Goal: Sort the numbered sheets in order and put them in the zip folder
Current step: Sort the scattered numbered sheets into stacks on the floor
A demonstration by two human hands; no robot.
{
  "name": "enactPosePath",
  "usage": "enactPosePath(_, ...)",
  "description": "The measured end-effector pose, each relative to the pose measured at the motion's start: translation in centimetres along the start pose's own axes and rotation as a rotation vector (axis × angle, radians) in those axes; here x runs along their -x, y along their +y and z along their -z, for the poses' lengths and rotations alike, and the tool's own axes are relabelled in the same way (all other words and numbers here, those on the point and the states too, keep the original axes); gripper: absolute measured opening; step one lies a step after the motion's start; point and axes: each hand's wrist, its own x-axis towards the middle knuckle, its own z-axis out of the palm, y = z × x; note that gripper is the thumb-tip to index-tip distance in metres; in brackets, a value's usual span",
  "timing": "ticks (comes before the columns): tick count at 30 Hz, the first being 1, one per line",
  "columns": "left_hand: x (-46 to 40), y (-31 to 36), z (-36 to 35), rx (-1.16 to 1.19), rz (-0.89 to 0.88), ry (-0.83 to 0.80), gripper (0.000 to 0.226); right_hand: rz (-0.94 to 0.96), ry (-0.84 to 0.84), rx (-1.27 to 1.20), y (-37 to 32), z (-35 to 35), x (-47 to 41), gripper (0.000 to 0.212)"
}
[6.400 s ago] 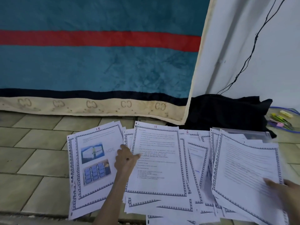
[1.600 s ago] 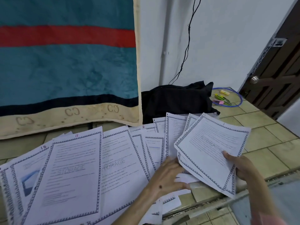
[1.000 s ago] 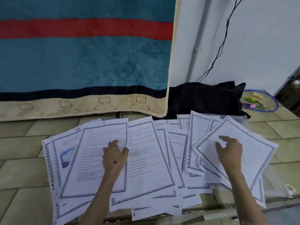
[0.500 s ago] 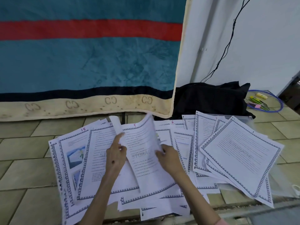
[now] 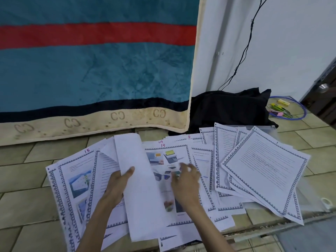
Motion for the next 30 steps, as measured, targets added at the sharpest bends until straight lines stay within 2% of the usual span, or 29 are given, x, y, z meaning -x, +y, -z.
enactPosePath(2, -0.1, 0.1, -0.4, -0.049, -0.009, 0.011, 0.022, -0.19, 0.013, 0.069, 2.1, 0.6, -0.7, 0.061)
enactPosePath(4, -0.2, 0.0, -0.7, -0.108, -0.007, -0.003, 0.029, -0.25, -0.046, -0.049, 3.2, 1.2, -1.5, 0.069)
enactPosePath(5, -0.1, -0.1, -0.8, -0.125, -0.004, -0.018, 0.029, -0.238, -0.038, -0.165, 3.3, 1.4, -1.9, 0.063)
enactPosePath(7, 0.0, -0.4, -1.0, -0.14, -0.008, -0.056, 0.02, -0.144, -0.042, -0.358, 2.6, 2.0, -1.9, 0.02)
enactPosePath(8, 0.0, -0.4, -1.0, -0.133, -0.009, -0.067, 0.013, -0.084, -0.011, -0.378, 1.9, 2.2, -1.8, 0.018)
enactPosePath(9, 0.2, -0.4, -1.2, -0.118, -0.005, -0.073, 0.013, -0.018, -0.019, -0.391, 1.1, 2.5, -1.3, 0.032)
enactPosePath(11, 0.5, 0.0, -1.4, -0.006, 0.039, -0.139, 0.021, 0.092, -0.173, -0.461, -1.9, 2.8, 0.6, 0.038)
enactPosePath(13, 0.8, 0.4, -1.5, 0.122, 0.048, -0.242, 0.028, 0.122, -0.432, -0.409, -4.6, 2.0, 2.4, 0.056)
enactPosePath(15, 1.0, 0.6, -1.2, 0.105, 0.028, -0.232, 0.024, 0.113, -0.63, -0.368, -5.4, 0.6, 3.1, 0.06)
enactPosePath(16, 0.9, 0.5, -0.9, 0.067, 0.025, -0.193, 0.023, 0.116, -0.64, -0.384, -5.1, -0.1, 3.0, 0.057)
enactPosePath(17, 0.8, 0.5, -0.7, 0.037, 0.035, -0.151, 0.024, 0.124, -0.58, -0.414, -4.7, -0.2, 2.8, 0.051)
enactPosePath(18, 0.6, 0.3, -0.4, 0.023, 0.048, -0.117, 0.025, 0.111, -0.45, -0.407, -3.8, -0.2, 2.1, 0.043)
enactPosePath(20, 0.5, 0.0, 0.0, 0.022, 0.074, -0.082, 0.029, 0.038, -0.088, -0.125, -1.3, 0.4, 0.0, 0.038)
enactPosePath(21, 0.4, -0.1, 0.2, 0.02, 0.077, -0.078, 0.03, -0.041, 0.033, 0.08, 0.1, 0.9, -0.8, 0.049)
enactPosePath(23, 0.4, -0.2, 0.2, 0.017, 0.079, -0.085, 0.03, -0.235, 0.044, 0.32, 2.2, 1.9, -2.0, 0.071)
enactPosePath(24, 0.4, -0.2, 0.1, 0.018, 0.083, -0.088, 0.031, -0.291, 0.018, 0.344, 2.7, 2.2, -2.4, 0.073)
enactPosePath(25, 0.4, -0.3, 0.0, 0.023, 0.086, -0.093, 0.032, -0.308, 0.011, 0.34, 2.9, 2.5, -2.9, 0.065)
enactPosePath(27, 0.4, -0.3, 0.0, 0.031, 0.094, -0.098, 0.034, -0.243, 0.065, 0.245, 2.9, 2.7, -3.7, 0.032)
enactPosePath(30, 0.4, -0.3, 0.0, 0.052, 0.095, -0.124, 0.032, -0.092, 0.075, -0.104, 1.2, 3.4, -2.7, 0.013)
